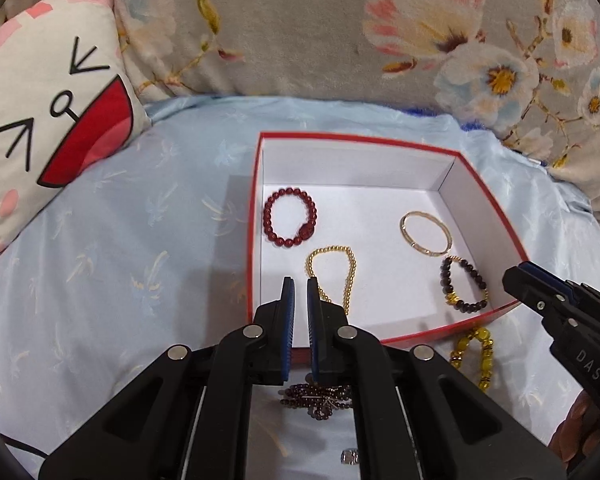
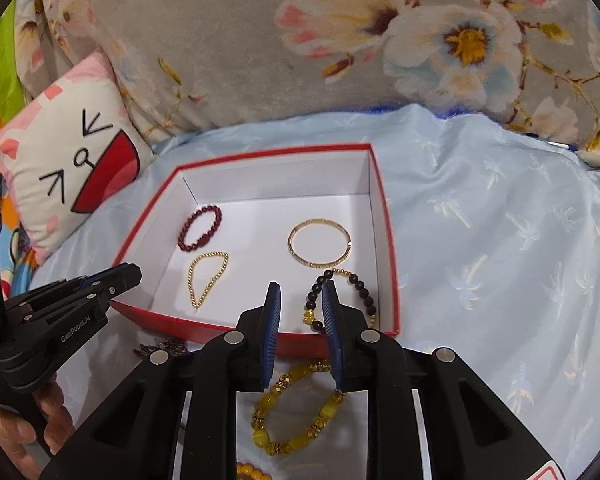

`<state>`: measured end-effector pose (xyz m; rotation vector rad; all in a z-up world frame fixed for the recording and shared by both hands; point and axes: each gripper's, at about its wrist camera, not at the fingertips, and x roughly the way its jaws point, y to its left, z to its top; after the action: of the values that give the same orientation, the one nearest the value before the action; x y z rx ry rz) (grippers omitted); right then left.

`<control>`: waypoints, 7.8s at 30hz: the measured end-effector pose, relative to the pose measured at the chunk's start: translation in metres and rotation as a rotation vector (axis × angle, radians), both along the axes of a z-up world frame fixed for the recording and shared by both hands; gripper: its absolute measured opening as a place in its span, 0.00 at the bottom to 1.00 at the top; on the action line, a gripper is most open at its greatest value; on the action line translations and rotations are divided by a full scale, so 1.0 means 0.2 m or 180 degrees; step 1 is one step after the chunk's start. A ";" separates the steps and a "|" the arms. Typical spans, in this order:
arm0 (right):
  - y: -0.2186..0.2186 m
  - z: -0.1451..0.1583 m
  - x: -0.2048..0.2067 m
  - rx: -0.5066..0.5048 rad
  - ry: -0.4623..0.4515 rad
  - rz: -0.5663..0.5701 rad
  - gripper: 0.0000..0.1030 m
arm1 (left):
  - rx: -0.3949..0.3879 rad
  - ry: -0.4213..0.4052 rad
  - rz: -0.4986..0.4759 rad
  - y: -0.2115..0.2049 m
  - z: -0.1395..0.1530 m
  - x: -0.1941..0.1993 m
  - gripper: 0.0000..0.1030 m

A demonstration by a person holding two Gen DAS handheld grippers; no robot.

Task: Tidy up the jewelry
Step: 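Withdraw both tools from the red box toward the remaining jewelry, then grasp the garnet cluster bracelet with the left tool while the right tool grasps the yellow bead bracelet, then carry the garnet cluster and yellow pendant bracelet into the red box with both tools, then open both tools and withdraw them from the red box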

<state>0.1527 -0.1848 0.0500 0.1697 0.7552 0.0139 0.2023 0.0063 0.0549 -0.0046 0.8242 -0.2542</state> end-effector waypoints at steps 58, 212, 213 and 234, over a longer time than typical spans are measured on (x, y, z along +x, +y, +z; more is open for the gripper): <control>0.01 -0.34 -0.70 0.0244 0.0332 -0.0214 0.07 | -0.0258 0.0246 -0.0100 0.06 -0.19 -0.45 0.06; 0.07 -0.01 0.43 0.0391 0.0057 0.0146 0.07 | -0.0067 0.0084 -0.0238 -0.20 0.02 0.31 0.07; 0.07 -0.02 0.43 0.0358 0.0057 0.0144 0.07 | -0.0062 0.0086 -0.0233 -0.20 0.02 0.32 0.07; 0.00 0.14 0.15 0.0266 -0.0326 -0.0010 0.33 | 0.0069 -0.0204 -0.0160 -0.21 0.13 0.16 0.41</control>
<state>0.1819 -0.1852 0.0782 0.2479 0.6526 0.0509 0.2348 -0.0350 0.0809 0.0444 0.7639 -0.2912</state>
